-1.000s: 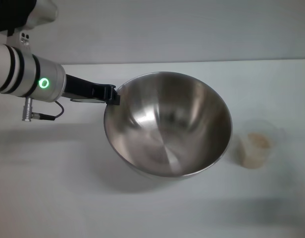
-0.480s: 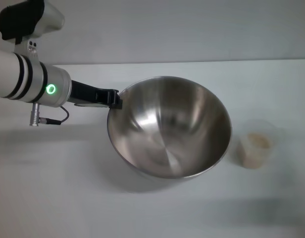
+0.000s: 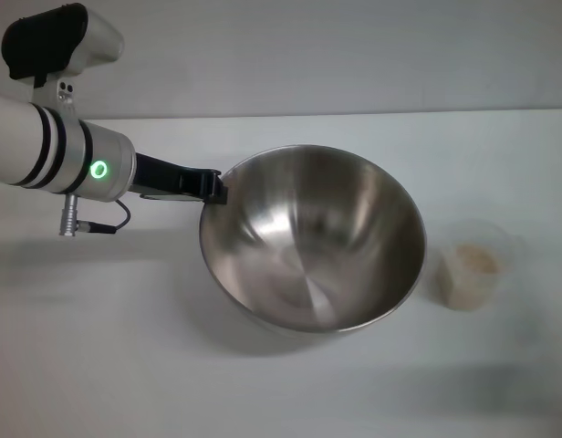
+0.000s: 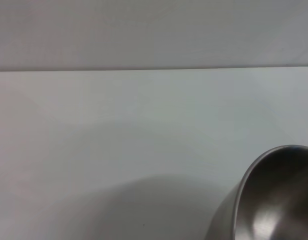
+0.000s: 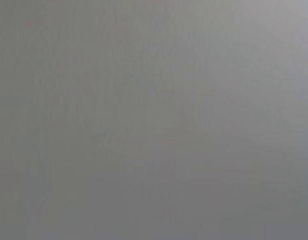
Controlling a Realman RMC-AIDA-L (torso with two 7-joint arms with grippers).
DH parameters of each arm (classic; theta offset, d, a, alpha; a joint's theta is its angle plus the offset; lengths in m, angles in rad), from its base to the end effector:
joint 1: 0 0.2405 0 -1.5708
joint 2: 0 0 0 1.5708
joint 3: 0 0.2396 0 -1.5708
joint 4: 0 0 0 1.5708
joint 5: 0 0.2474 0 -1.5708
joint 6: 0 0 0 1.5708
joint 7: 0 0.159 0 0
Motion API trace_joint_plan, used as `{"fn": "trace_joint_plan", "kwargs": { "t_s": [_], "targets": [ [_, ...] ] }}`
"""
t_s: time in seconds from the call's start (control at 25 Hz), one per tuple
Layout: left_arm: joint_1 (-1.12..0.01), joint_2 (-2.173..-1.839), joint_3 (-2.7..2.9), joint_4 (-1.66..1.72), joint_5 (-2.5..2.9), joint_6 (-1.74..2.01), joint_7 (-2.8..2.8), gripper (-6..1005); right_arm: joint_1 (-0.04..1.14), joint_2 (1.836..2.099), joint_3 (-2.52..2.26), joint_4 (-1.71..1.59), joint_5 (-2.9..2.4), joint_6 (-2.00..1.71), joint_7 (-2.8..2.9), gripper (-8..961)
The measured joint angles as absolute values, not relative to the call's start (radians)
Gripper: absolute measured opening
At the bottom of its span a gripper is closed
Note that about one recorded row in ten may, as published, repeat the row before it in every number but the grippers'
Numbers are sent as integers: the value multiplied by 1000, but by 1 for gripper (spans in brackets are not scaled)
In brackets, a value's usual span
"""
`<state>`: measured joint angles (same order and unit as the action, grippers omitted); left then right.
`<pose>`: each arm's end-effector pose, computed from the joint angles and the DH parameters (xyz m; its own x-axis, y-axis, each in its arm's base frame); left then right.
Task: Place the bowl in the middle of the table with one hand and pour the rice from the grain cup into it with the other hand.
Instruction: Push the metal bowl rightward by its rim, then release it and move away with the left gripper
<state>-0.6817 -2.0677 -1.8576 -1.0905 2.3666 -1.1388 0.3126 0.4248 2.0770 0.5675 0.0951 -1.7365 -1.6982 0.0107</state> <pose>-0.1558 0.4483 -0.0143 0.4968 0.8072 0.3188 0.8547 -0.3916 -0.3407 0.3239 0.3185 0.0540 0.6962 0.5033 -0.5118 -0.6472 0.1318 -0.7508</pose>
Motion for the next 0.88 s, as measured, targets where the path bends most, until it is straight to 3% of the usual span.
{"fn": "trace_joint_plan", "kwargs": {
  "t_s": [0.88],
  "targets": [
    [-681, -2066, -1848, -1080, 2367, -1129, 327, 74, 425, 2077, 568, 95, -1739, -1711, 11, 530]
  ]
}}
